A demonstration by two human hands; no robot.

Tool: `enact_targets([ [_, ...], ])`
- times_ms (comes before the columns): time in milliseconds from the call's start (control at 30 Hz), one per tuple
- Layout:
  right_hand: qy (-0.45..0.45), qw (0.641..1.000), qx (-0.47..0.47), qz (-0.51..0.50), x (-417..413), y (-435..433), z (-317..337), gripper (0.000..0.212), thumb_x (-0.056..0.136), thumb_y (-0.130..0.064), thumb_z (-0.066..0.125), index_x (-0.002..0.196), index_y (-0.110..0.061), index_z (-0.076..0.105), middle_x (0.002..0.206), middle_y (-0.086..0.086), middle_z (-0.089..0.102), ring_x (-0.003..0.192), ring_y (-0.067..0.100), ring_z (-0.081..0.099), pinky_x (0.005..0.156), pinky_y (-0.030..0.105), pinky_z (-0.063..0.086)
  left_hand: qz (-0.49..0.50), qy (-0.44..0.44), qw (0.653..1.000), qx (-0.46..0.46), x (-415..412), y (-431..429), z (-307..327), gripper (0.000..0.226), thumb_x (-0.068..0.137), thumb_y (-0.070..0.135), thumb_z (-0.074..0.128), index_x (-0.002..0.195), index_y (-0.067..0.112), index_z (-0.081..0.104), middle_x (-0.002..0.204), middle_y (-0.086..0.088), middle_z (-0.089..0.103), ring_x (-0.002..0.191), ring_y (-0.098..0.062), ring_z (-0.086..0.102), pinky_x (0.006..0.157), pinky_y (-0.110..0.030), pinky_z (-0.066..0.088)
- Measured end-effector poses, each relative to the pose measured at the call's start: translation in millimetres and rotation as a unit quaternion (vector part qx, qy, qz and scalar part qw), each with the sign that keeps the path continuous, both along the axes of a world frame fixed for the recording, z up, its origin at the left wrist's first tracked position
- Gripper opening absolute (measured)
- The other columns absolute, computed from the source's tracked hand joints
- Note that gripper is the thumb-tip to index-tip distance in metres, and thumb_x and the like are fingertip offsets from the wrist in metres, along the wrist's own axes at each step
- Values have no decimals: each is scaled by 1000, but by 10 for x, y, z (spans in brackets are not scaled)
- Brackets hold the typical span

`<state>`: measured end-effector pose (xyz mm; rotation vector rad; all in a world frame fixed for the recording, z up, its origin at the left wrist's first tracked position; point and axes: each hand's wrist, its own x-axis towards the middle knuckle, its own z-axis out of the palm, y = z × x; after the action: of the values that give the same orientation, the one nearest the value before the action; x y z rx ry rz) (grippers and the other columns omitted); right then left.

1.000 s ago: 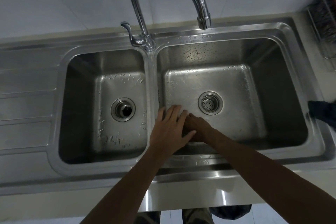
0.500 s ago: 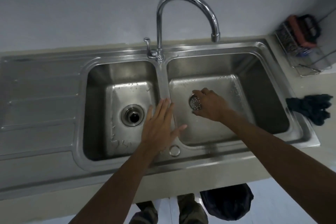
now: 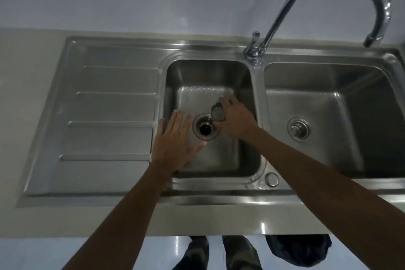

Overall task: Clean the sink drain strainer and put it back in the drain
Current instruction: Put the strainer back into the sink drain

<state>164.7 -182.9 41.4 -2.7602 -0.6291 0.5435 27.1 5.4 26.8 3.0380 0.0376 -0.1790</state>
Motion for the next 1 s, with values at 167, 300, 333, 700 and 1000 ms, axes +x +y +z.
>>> enact_targets([
  [167,54,998,-20,-16,-33,257,-644,82,77,-36,81,145,-22,36,138,18,39,117,40,51,98,48,51,-34,-21,999,15,-42,182,-211,97,92,85,16,159,15,28,167,-14,23,156,-27,16,125,-56,15],
  [300,51,997,-62,3,-61,359,-958,84,76,-44,80,146,-25,36,135,13,43,116,36,51,89,48,53,-32,-51,998,2,-65,166,-267,95,93,84,22,157,15,33,166,-14,28,155,-26,20,123,-56,19],
  [333,40,997,-64,6,-61,395,-1009,84,76,-47,78,145,-26,36,136,11,45,117,35,50,87,47,54,-32,-52,998,2,-62,169,-273,95,93,84,22,157,15,34,165,-14,29,155,-26,21,123,-56,19],
  [700,26,998,-60,-2,-156,439,-1275,78,75,-49,80,137,-14,48,136,15,40,119,35,43,83,44,52,-26,-49,998,3,-50,185,-284,94,92,85,25,155,16,35,165,-11,30,155,-25,23,125,-54,12],
  [1000,42,997,-64,-2,-160,445,-1246,84,76,-47,80,143,-16,40,138,16,39,121,36,43,89,46,51,-21,-34,999,11,-36,193,-258,96,91,86,24,154,15,38,163,-11,34,153,-25,28,123,-55,17],
])
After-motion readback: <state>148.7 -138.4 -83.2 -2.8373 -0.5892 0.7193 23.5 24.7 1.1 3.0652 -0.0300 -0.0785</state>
